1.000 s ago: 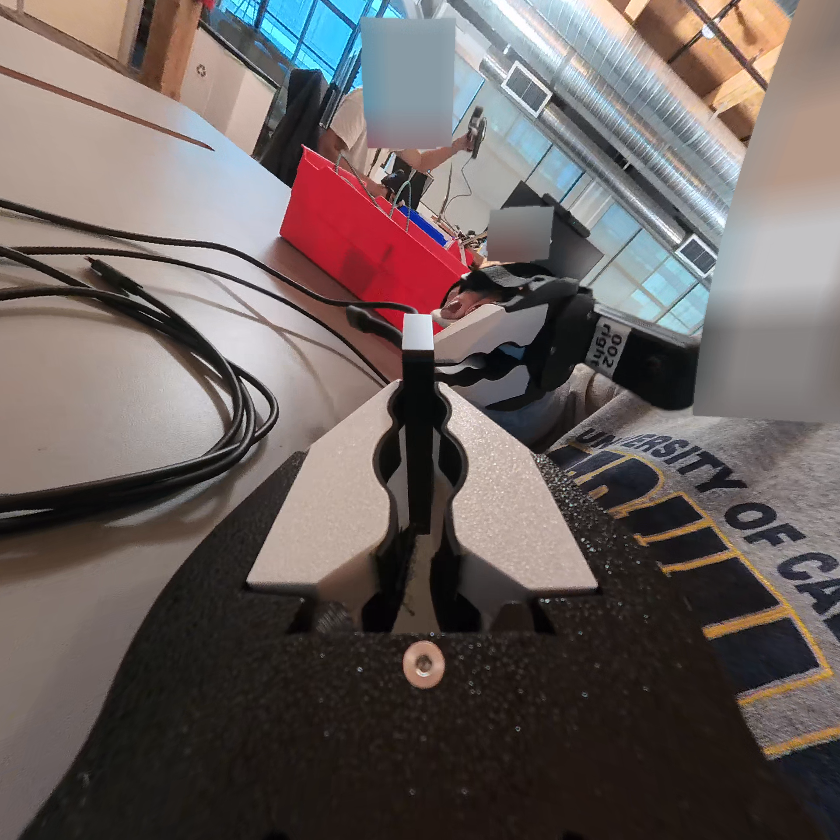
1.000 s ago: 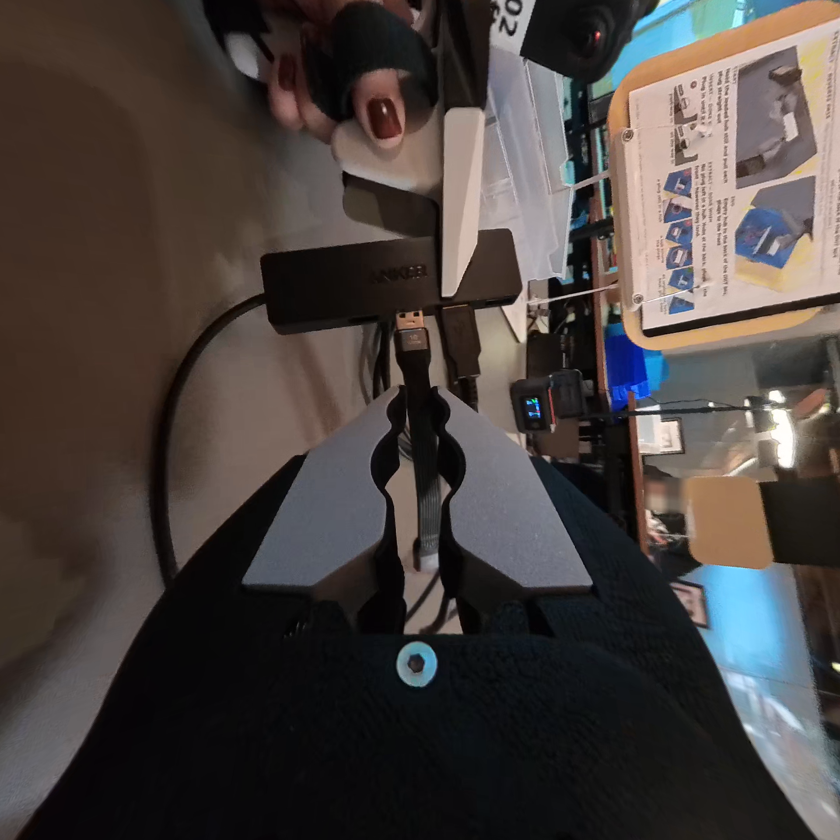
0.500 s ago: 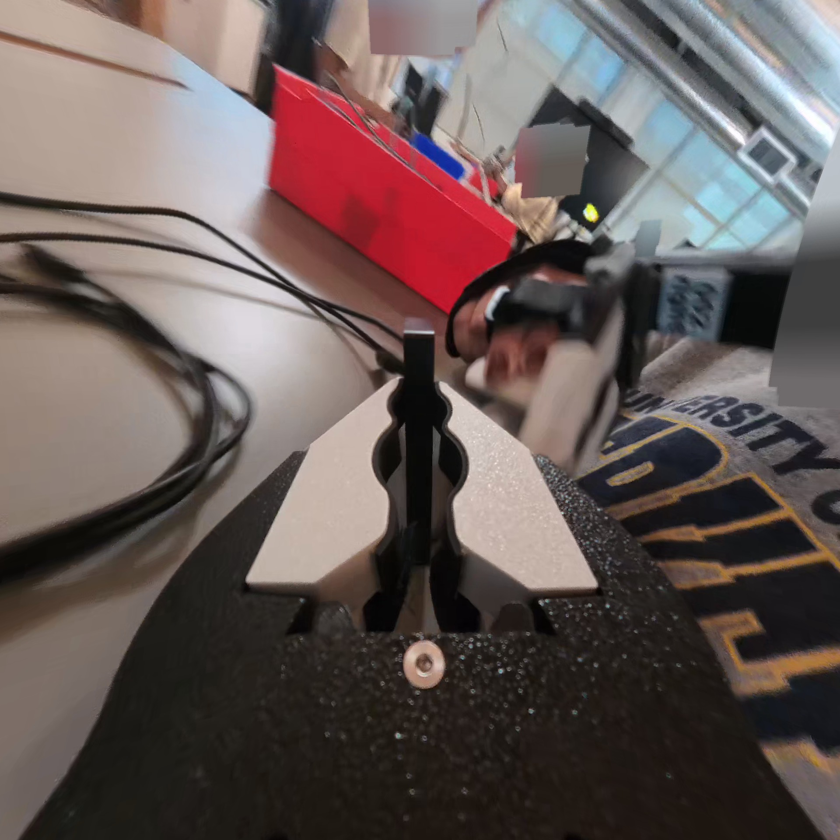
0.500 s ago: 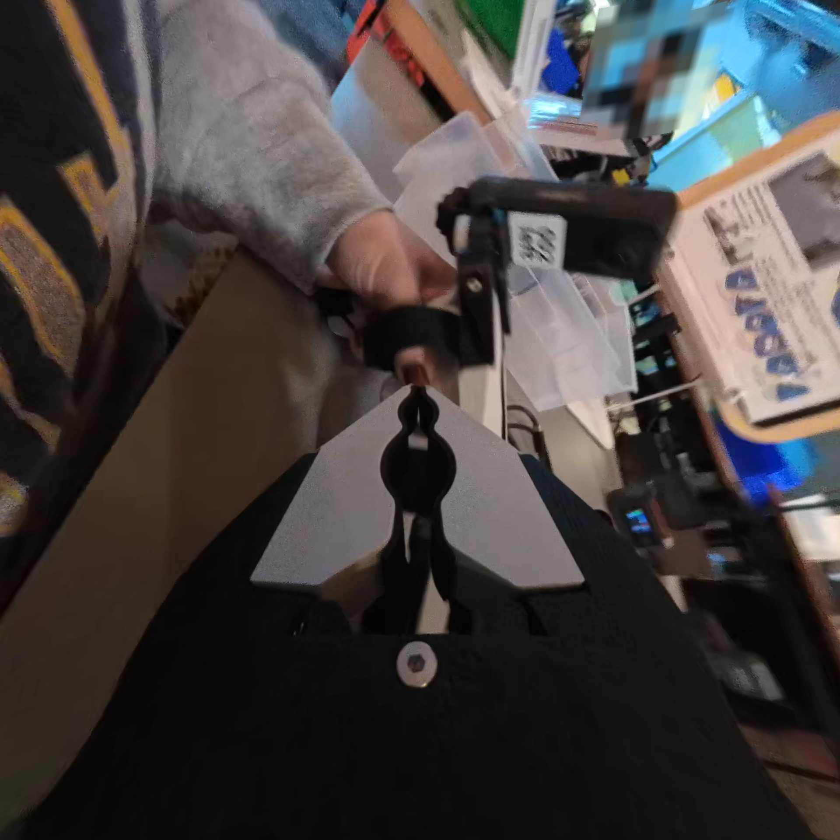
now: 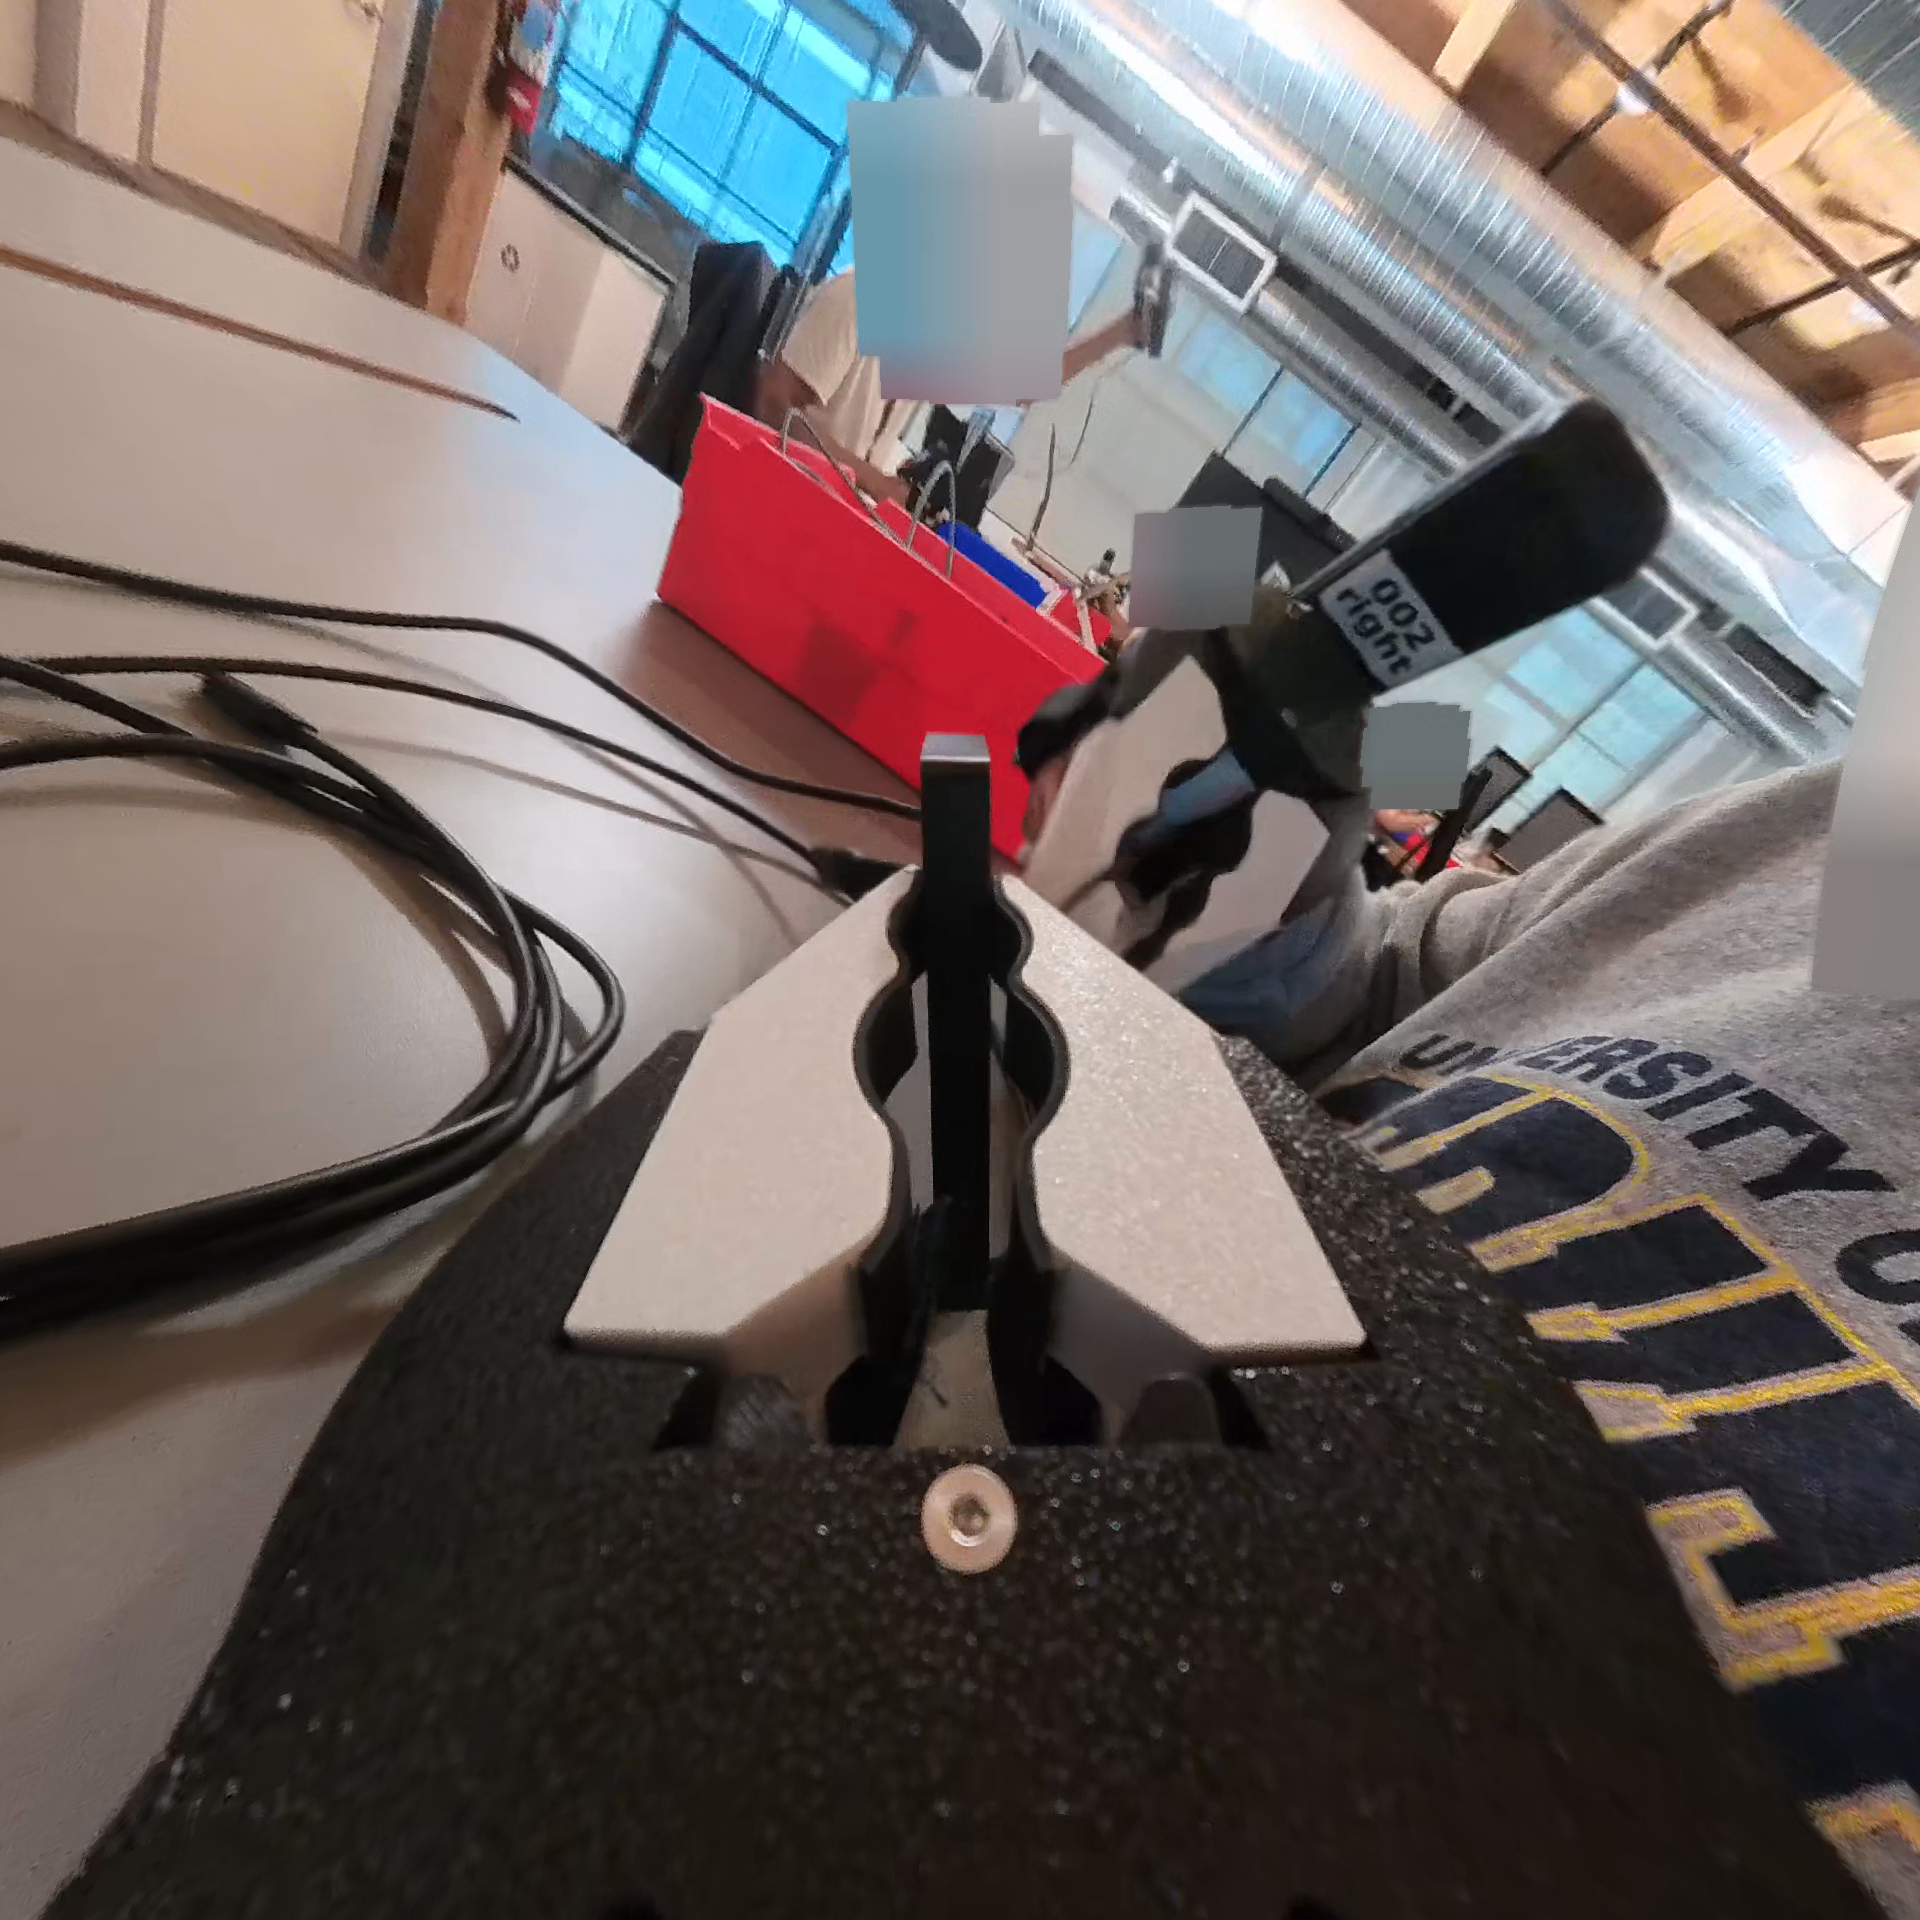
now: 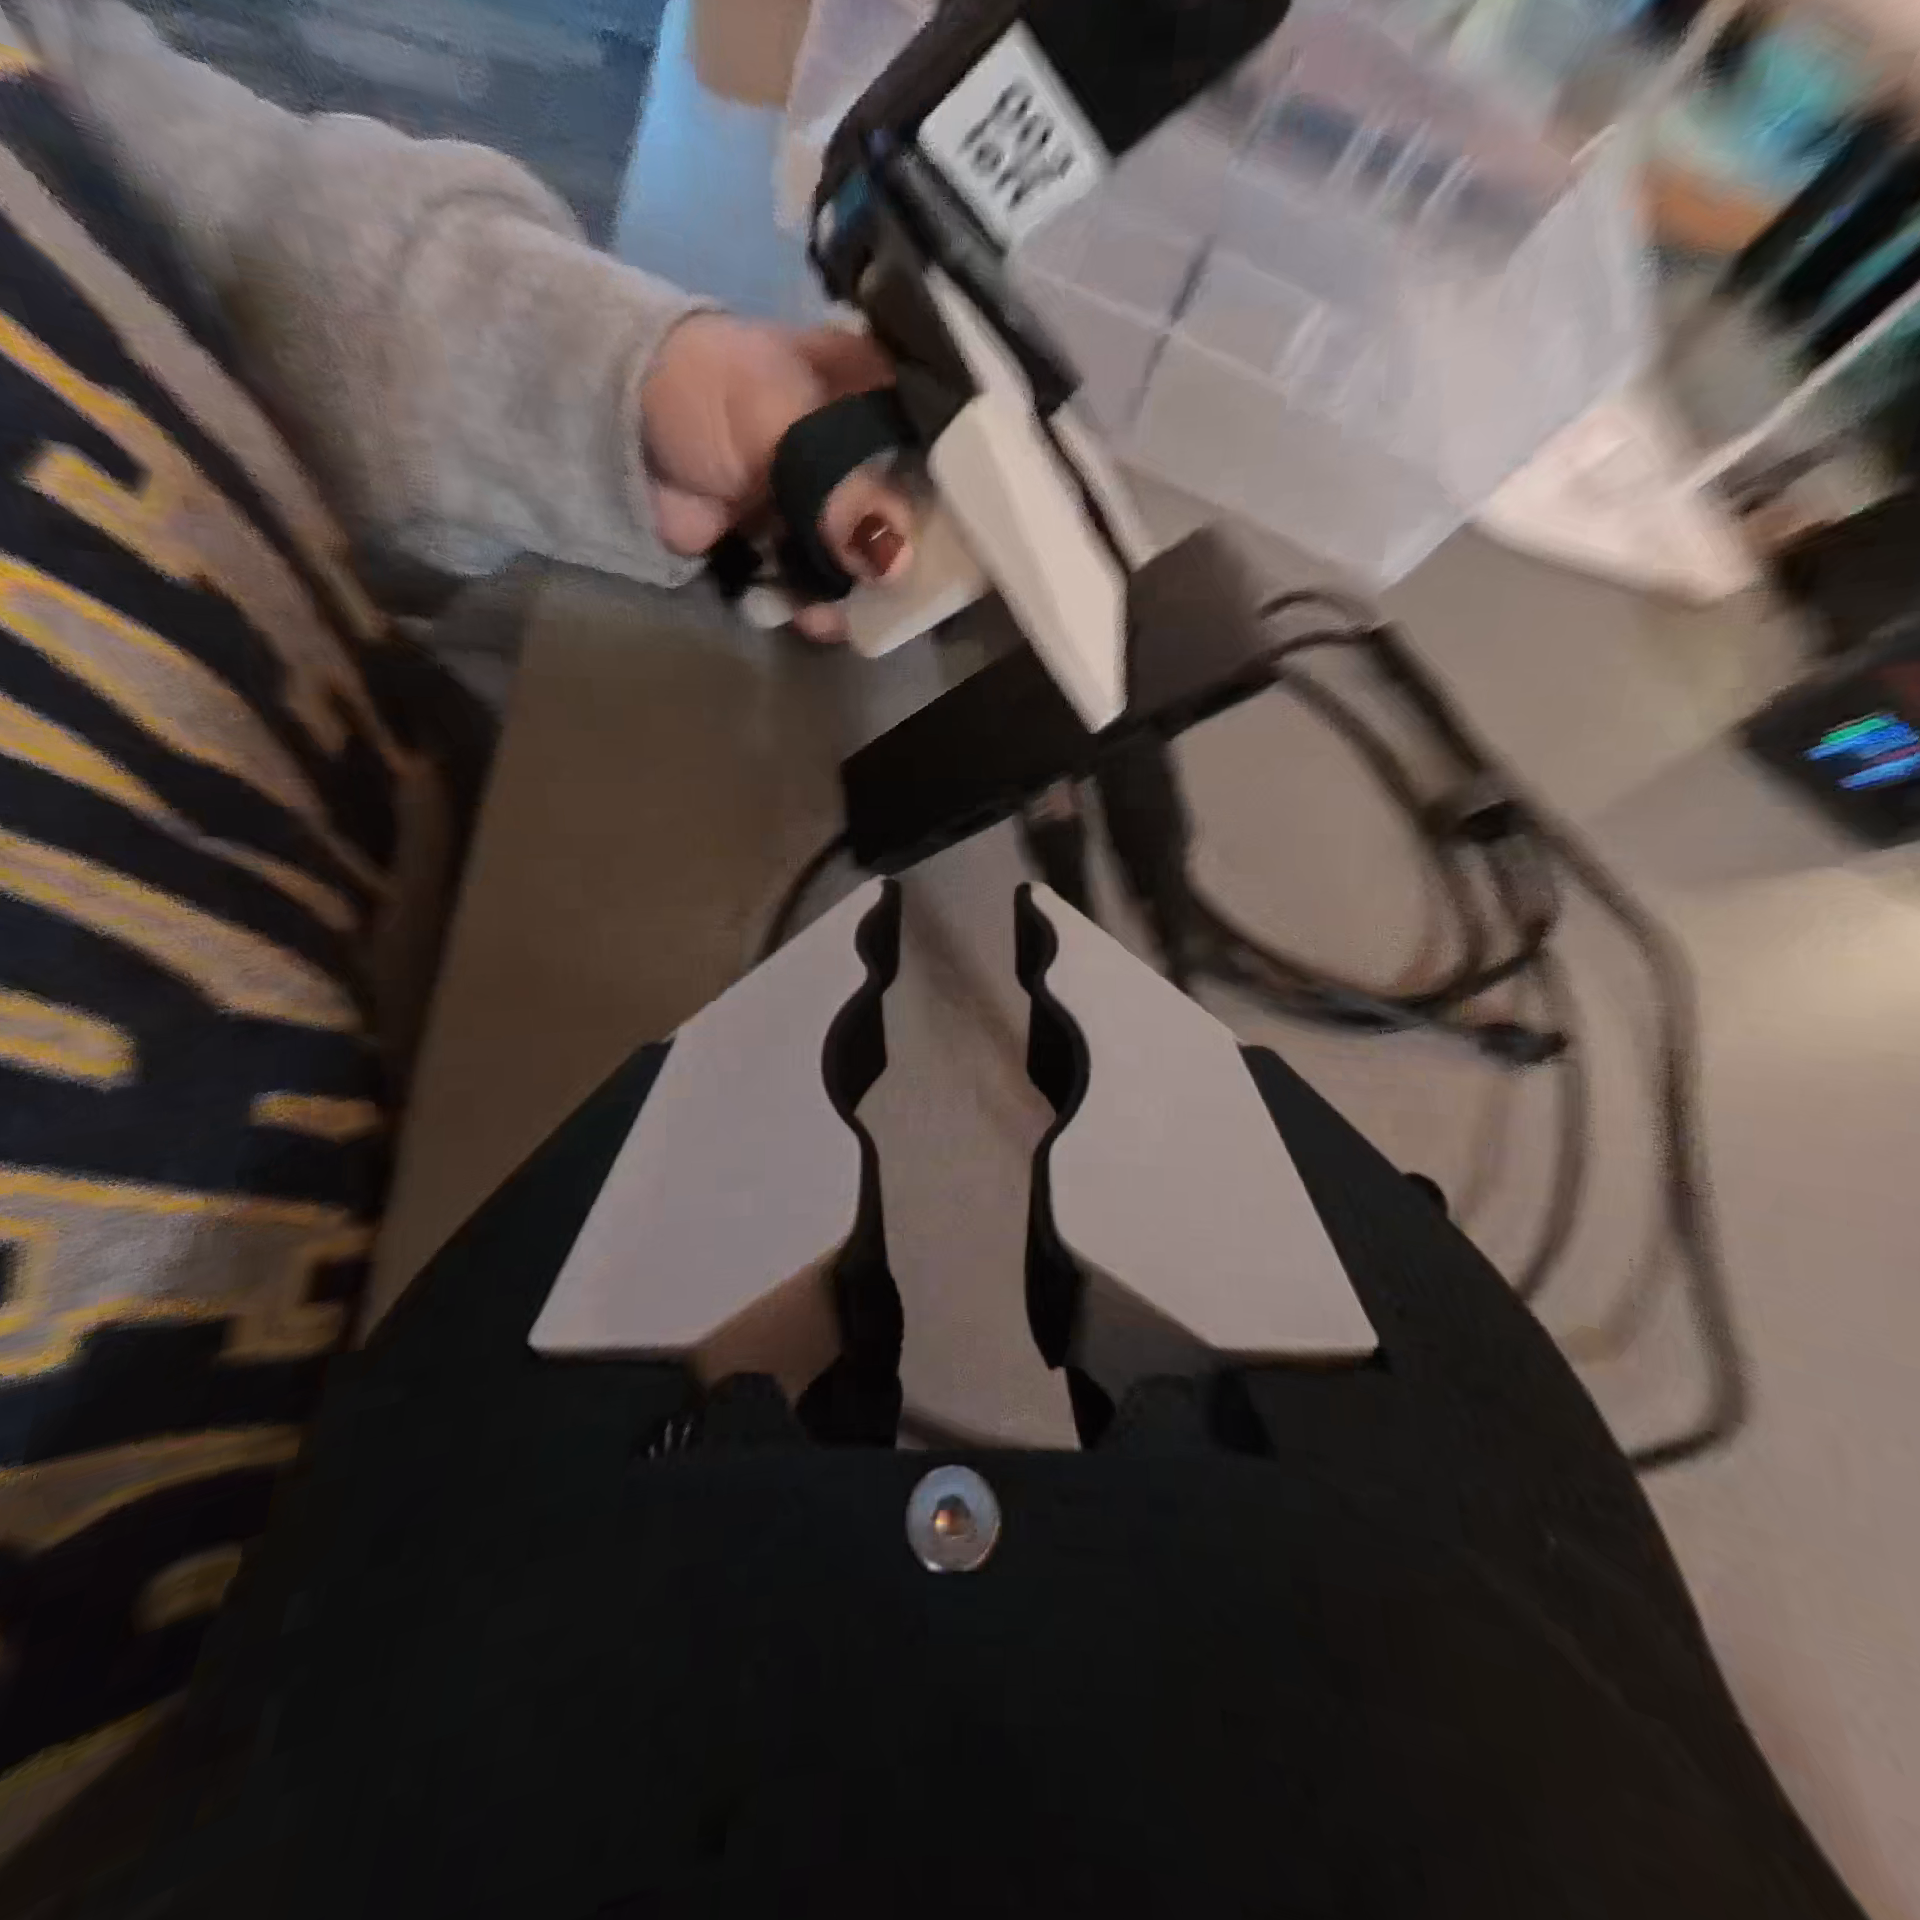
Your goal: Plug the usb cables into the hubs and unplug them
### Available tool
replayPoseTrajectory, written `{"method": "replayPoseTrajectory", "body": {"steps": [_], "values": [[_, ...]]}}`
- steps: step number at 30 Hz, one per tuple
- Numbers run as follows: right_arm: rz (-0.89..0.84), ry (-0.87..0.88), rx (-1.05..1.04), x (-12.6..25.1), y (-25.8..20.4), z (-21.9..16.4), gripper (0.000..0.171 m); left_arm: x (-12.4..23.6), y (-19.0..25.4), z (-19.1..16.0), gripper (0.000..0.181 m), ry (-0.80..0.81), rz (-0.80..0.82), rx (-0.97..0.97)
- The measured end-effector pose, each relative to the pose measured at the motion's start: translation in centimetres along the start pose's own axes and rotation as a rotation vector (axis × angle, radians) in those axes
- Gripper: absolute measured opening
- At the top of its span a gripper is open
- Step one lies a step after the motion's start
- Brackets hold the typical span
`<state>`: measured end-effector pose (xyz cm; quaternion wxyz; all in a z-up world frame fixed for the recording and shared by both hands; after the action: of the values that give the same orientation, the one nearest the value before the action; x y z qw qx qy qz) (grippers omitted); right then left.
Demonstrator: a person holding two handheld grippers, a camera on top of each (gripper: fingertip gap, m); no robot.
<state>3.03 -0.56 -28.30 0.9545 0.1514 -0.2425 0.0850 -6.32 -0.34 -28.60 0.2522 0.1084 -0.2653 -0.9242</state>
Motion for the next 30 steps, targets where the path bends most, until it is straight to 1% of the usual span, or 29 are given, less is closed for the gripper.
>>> {"method": "replayPoseTrajectory", "body": {"steps": [1, 2, 3, 4, 5, 6, 8, 10, 11, 13, 14, 16, 19, 21, 24, 25, 26, 27, 28, 29, 30], "values": [[0.076, -0.040, -0.066, 0.1, -0.5, -0.4, 0.024, 0.2, -0.1, 0.2, 0.008, 0.018, 0.013, -0.008], [0.097, -0.056, -0.118, 0.2, -0.6, -0.6, 0.025, 0.3, -0.1, 0.3, 0.008, 0.032, 0.017, -0.013], [0.063, -0.047, -0.161, 0.2, -0.3, -0.8, 0.027, 0.4, -0.2, 0.5, 0.008, 0.047, 0.027, -0.015], [0.019, -0.033, -0.220, 0.0, 0.2, -1.0, 0.022, 0.6, -0.2, 0.7, 0.008, 0.069, 0.040, -0.022], [-0.024, -0.021, -0.320, -0.4, 0.7, -1.5, 0.021, 0.8, -0.2, 1.0, 0.008, 0.105, 0.046, -0.035], [-0.021, 0.010, -0.445, -0.9, 0.7, -1.8, 0.022, 1.1, 0.0, 1.4, 0.008, 0.152, 0.044, -0.042], [0.026, 0.193, -0.705, -1.8, 0.5, -1.2, 0.028, 1.5, 0.2, 2.1, 0.008, 0.238, 0.029, -0.024], [0.005, 0.466, -0.917, -1.7, 1.6, -0.1, 0.027, 1.7, 0.5, 2.4, 0.008, 0.286, 0.005, -0.005], [0.006, 0.572, -1.008, -1.5, 2.2, 0.1, 0.028, 1.6, 0.5, 2.4, 0.008, 0.291, -0.003, 0.004], [0.073, 0.709, -1.121, -1.2, 2.7, 0.6, 0.030, 1.5, 0.7, 2.3, 0.008, 0.291, -0.020, 0.010], [0.106, 0.771, -1.153, -1.0, 3.0, 1.0, 0.027, 1.4, 0.8, 2.3, 0.008, 0.290, -0.026, 0.009], [0.132, 0.812, -1.172, -1.1, 3.2, 1.2, 0.004, 1.4, 1.0, 2.4, 0.008, 0.303, -0.049, 0.009], [0.105, 0.809, -1.121, -1.3, 3.3, 1.0, 0.001, 1.4, 0.9, 2.3, 0.008, 0.302, -0.042, 0.018], [0.057, 0.791, -1.091, -1.4, 3.5, 0.8, 0.001, 1.3, 0.7, 2.3, 0.009, 0.297, -0.013, 0.011], [0.002, 0.721, -1.038, -1.4, 3.4, 0.4, 0.002, 1.0, 0.6, 2.0, 0.008, 0.258, 0.034, -0.031], [-0.014, 0.669, -0.990, -1.3, 3.1, 0.3, 0.011, 0.9, 0.5, 2.0, 0.008, 0.241, 0.063, -0.051], [-0.006, 0.611, -0.929, -1.2, 2.5, 0.3, 0.030, 0.9, 0.4, 2.0, 0.008, 0.221, 0.100, -0.076], [0.027, 0.560, -0.861, -1.1, 1.6, 0.4, 0.036, 0.9, 0.2, 2.1, 0.008, 0.195, 0.134, -0.108], [0.078, 0.528, -0.787, -0.7, 0.6, 0.6, 0.036, 1.1, 0.0, 2.3, 0.009, 0.170, 0.178, -0.146], [0.098, 0.510, -0.721, -0.3, -0.1, 0.9, 0.039, 1.3, -0.3, 2.6, 0.009, 0.156, 0.225, -0.178], [0.081, 0.506, -0.649, 0.3, -0.3, 1.2, 0.041, 1.6, -0.7, 3.0, 0.009, 0.147, 0.277, -0.209]]}}
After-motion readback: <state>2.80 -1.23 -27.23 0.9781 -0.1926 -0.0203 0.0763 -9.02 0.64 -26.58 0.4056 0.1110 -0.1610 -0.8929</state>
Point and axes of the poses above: each gripper's, where its closed fingertips meet, x back along the fingers, z out of its top, y = z × x across the jaws, the point moved 4 cm from there along x, back along the fingers, and after that the axes turned 2 degrees about y, right-handed, at the moved point
